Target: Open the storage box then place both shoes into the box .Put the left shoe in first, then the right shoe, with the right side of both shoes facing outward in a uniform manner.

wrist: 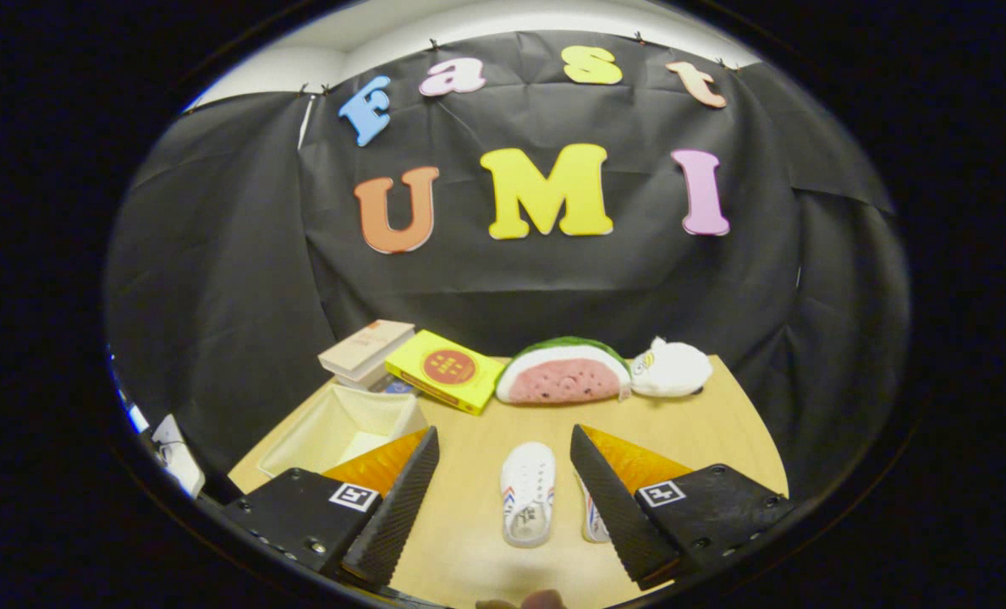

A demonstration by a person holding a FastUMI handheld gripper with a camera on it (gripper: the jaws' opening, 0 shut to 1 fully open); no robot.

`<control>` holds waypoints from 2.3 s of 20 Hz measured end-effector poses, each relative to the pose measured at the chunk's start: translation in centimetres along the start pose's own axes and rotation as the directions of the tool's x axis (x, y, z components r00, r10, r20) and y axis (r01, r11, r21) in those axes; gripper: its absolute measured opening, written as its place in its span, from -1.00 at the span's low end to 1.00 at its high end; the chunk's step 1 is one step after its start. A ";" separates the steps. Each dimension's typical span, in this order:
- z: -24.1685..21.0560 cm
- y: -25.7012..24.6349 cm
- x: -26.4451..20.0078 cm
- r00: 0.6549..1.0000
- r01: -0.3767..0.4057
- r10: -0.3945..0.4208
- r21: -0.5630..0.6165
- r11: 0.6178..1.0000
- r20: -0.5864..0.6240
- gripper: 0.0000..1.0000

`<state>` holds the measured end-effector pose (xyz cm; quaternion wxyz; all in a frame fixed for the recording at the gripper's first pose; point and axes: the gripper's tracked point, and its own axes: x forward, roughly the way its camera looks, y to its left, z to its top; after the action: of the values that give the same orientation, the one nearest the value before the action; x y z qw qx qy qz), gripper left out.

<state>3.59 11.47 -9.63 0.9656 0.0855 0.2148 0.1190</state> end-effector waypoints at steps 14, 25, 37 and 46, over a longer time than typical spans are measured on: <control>-14.9 -4.3 13.0 0.913 -0.026 0.004 -0.047 0.999 -0.409 0.90; -17.3 -4.2 17.5 0.756 0.058 0.040 0.128 0.990 -0.653 0.02; -17.6 -2.4 17.2 0.714 0.063 0.146 0.270 0.961 -0.685 -1.00; -14.3 -0.9 14.3 0.770 -0.011 0.209 0.316 0.949 -0.603 -1.00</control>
<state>10.08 16.02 -28.26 0.8054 0.1958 0.5347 0.1644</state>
